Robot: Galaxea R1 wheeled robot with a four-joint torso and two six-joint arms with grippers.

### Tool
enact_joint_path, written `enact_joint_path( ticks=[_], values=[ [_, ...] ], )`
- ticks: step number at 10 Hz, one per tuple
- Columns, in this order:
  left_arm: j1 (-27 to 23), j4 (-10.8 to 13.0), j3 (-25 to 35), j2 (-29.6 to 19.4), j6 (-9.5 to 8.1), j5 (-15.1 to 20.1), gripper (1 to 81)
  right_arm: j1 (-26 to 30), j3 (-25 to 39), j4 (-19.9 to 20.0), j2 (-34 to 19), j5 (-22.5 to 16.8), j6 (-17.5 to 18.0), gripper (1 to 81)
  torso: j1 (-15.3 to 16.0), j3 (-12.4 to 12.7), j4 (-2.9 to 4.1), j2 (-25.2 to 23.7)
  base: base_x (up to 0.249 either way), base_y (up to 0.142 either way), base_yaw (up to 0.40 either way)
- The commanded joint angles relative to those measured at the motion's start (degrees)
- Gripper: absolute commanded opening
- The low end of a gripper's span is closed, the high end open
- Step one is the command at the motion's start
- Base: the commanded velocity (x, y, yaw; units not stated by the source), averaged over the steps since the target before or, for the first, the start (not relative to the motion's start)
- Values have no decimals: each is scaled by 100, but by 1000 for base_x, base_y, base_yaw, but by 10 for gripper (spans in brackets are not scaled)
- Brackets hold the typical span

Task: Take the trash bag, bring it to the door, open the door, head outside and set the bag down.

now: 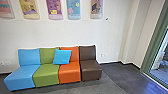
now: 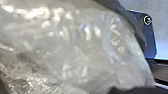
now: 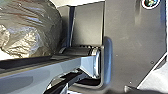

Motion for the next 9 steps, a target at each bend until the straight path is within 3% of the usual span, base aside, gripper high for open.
enact_joint_path(
  ticks=[1,2,3,5,6,9],
  values=[
    [-305,20,8,-29,12,369,10,195,12,-58,125,-386,-41,811,0,0,0,0,0,0,-236],
    [-305,20,8,-29,12,369,10,195,-40,-153,134,-386,-32,811,0,0,0,0,0,0,-236],
    [-305,20,8,-47,3,352,10,195,-110,-615,125,-386,64,811,0,0,0,0,0,0,-236],
    [-296,20,8,-73,3,343,10,186,-269,-1728,117,-386,1057,811,0,0,0,0,0,0,-236],
    [-296,20,8,-82,3,326,10,221,-243,-2010,91,-395,1278,811,0,0,0,0,0,0,-237],
    [-296,11,8,-82,-6,308,10,221,-242,-2054,222,-447,1313,811,0,0,0,0,0,0,-238]
  ],
)
